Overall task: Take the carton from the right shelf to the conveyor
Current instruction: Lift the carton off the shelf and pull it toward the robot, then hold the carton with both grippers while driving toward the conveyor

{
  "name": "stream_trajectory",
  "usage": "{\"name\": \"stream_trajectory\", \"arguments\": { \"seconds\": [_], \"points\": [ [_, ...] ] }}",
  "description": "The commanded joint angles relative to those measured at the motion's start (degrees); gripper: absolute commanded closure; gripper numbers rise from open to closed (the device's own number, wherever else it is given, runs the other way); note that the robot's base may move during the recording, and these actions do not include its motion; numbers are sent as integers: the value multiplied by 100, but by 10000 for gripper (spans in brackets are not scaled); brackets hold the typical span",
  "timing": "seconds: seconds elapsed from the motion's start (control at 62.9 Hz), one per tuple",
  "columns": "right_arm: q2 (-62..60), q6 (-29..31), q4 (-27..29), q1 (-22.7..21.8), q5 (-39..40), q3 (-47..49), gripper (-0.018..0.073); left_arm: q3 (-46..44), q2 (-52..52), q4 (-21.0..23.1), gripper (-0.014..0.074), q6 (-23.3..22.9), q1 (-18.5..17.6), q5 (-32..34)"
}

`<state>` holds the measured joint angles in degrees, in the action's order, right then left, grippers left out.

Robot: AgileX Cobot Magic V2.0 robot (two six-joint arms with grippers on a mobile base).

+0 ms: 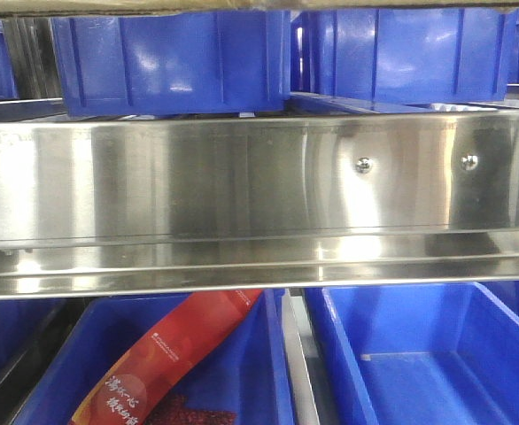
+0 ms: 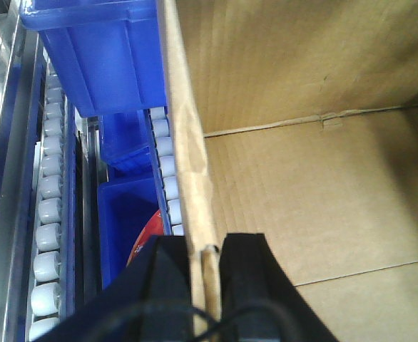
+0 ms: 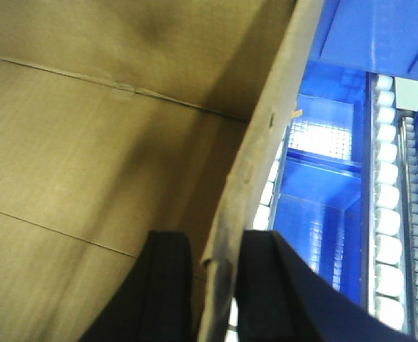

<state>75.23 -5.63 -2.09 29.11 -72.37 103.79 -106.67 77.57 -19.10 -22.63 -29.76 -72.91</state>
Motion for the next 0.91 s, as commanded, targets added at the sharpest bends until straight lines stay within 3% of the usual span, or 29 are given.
{"name": "stream_trajectory", "arguments": {
  "seconds": [0.0, 0.89],
  "points": [
    [-40, 121, 109, 4, 240, -3, 627, -11, -32, 97, 613, -4, -79, 294],
    [-42, 121, 109, 4, 250, -3, 627, -11, -32, 97, 613, -4, -79, 294]
  ]
}}
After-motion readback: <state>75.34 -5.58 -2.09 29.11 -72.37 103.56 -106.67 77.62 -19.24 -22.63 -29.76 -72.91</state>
